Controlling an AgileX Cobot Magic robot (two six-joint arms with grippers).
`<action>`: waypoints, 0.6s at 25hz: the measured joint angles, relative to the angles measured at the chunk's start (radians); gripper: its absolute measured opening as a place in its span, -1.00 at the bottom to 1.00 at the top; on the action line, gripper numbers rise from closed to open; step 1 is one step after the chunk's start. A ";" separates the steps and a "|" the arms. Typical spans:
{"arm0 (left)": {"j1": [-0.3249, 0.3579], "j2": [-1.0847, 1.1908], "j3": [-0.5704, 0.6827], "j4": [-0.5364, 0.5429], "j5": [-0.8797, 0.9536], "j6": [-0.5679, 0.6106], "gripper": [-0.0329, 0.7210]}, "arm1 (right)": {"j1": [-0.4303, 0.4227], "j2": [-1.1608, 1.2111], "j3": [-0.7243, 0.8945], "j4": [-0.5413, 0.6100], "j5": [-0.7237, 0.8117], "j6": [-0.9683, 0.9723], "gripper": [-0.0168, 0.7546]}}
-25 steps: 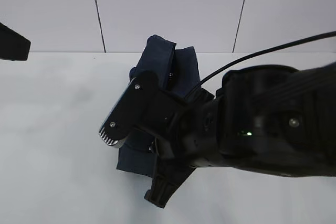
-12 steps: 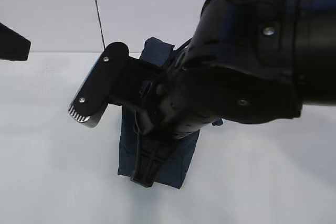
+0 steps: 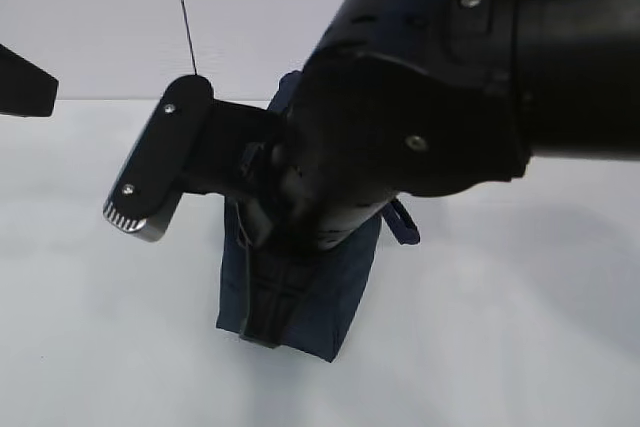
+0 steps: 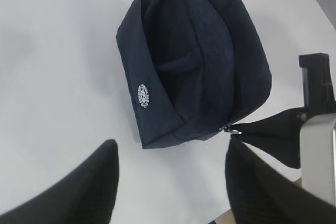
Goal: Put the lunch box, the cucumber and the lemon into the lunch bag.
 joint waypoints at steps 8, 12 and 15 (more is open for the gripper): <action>0.000 0.000 0.000 0.000 0.016 0.000 0.28 | -0.024 0.022 -0.033 -0.003 0.016 -0.041 -0.90; 0.000 0.000 0.000 0.000 0.020 0.000 0.28 | -0.036 0.032 -0.033 0.094 0.021 -0.138 -0.90; 0.000 0.000 0.000 0.000 0.022 0.000 0.28 | -0.035 0.032 -0.038 0.163 0.028 -0.196 -0.90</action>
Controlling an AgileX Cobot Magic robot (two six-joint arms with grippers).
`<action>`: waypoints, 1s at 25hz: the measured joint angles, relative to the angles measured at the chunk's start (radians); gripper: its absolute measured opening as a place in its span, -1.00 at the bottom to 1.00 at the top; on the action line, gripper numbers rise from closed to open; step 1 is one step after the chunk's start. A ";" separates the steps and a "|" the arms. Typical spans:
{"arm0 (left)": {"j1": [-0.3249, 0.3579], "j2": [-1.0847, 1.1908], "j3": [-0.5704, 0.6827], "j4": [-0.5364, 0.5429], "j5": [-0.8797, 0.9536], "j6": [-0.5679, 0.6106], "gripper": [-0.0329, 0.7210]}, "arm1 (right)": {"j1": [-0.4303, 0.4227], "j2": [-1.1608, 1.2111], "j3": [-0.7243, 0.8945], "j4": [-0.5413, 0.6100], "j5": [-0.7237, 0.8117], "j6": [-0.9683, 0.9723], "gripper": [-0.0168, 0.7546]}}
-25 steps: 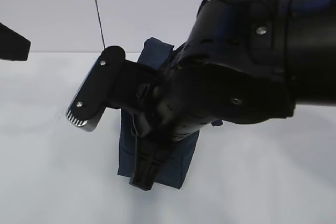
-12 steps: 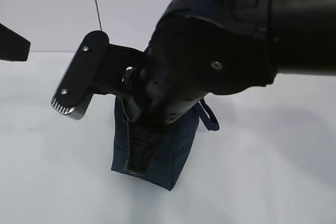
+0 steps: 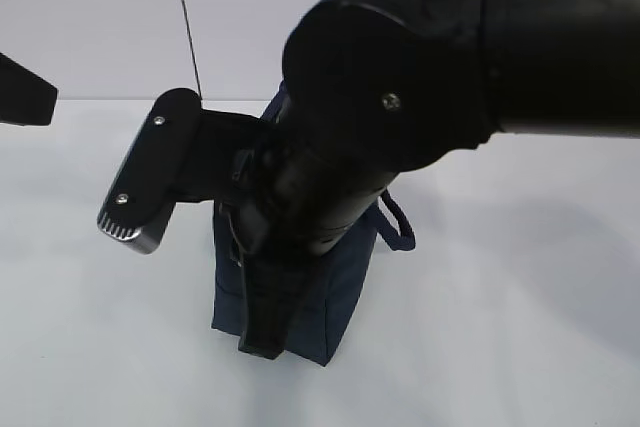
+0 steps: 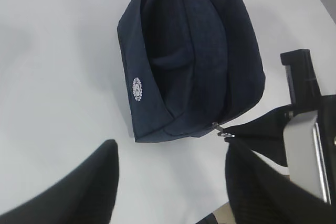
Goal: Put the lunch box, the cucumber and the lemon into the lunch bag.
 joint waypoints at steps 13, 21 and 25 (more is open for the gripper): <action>0.000 0.000 0.000 0.000 0.000 0.000 0.28 | -0.091 0.060 -0.148 0.167 0.123 -0.178 -0.90; 0.000 0.000 0.000 0.000 0.004 0.000 0.28 | -0.107 0.116 -0.234 0.260 0.220 -0.252 -0.90; 0.000 0.000 0.000 0.000 0.011 0.000 0.28 | -0.109 0.118 -0.253 0.259 0.259 -0.257 -0.90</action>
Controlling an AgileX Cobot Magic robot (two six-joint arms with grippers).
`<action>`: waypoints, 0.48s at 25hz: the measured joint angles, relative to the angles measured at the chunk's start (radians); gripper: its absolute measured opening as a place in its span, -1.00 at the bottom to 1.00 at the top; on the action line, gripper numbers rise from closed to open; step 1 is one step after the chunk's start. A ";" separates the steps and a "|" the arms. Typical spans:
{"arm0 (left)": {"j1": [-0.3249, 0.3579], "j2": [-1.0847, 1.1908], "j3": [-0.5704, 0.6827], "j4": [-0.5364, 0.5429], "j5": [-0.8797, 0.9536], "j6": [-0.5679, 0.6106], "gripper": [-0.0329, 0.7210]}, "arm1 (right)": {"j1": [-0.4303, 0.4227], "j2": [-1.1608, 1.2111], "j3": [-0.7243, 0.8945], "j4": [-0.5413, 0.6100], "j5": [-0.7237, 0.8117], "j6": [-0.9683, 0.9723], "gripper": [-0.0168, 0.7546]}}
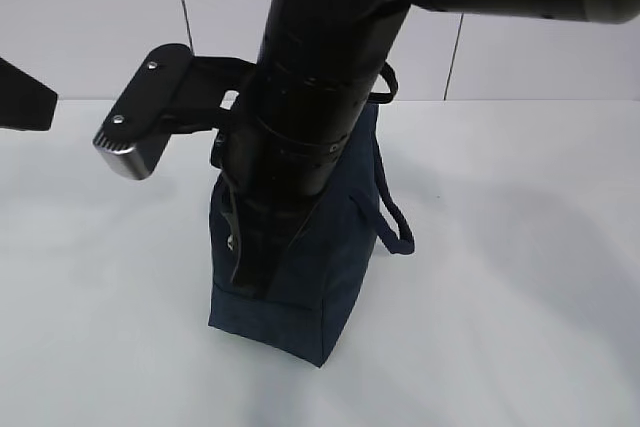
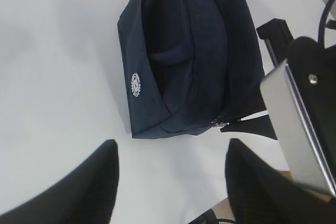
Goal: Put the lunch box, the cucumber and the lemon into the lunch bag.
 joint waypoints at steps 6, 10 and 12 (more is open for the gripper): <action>0.000 0.000 0.000 0.000 0.004 0.000 0.28 | -0.001 0.002 -0.003 -0.008 -0.002 -0.002 -0.90; 0.000 0.000 0.000 0.000 0.004 0.000 0.28 | -0.001 0.004 -0.027 -0.020 -0.002 -0.002 -0.90; 0.000 0.000 0.000 0.000 0.004 0.000 0.28 | -0.001 0.005 -0.039 -0.022 0.000 -0.002 -0.90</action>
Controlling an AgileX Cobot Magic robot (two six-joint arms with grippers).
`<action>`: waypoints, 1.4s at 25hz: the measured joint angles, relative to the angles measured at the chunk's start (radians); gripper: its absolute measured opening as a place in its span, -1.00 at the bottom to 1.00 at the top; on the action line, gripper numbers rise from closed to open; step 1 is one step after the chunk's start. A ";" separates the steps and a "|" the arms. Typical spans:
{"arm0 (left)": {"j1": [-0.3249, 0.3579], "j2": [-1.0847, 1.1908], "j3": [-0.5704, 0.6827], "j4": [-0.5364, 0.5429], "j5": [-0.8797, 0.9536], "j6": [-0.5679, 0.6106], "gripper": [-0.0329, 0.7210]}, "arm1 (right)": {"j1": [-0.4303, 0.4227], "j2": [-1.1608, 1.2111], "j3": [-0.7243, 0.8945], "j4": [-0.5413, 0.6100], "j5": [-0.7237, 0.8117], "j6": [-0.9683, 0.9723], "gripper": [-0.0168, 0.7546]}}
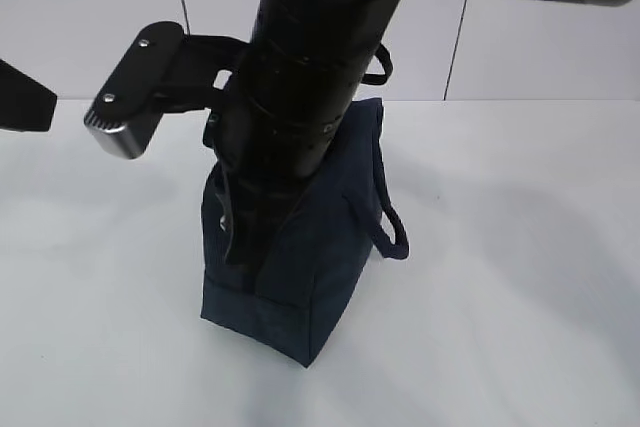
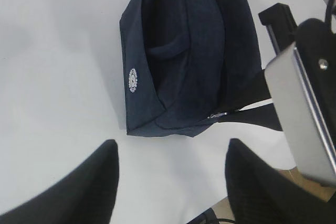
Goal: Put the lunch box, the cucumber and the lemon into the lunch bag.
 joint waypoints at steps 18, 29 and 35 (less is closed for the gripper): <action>0.000 0.000 0.000 0.000 0.002 0.000 0.28 | 0.000 -0.019 -0.014 -0.058 0.013 0.017 -0.90; 0.000 0.000 0.000 0.000 0.003 0.002 0.28 | -0.011 -0.042 -0.016 -0.077 -0.001 0.017 -0.90; 0.000 0.000 0.000 0.000 0.003 0.002 0.28 | -0.075 -0.042 -0.018 0.001 -0.005 -0.006 -0.90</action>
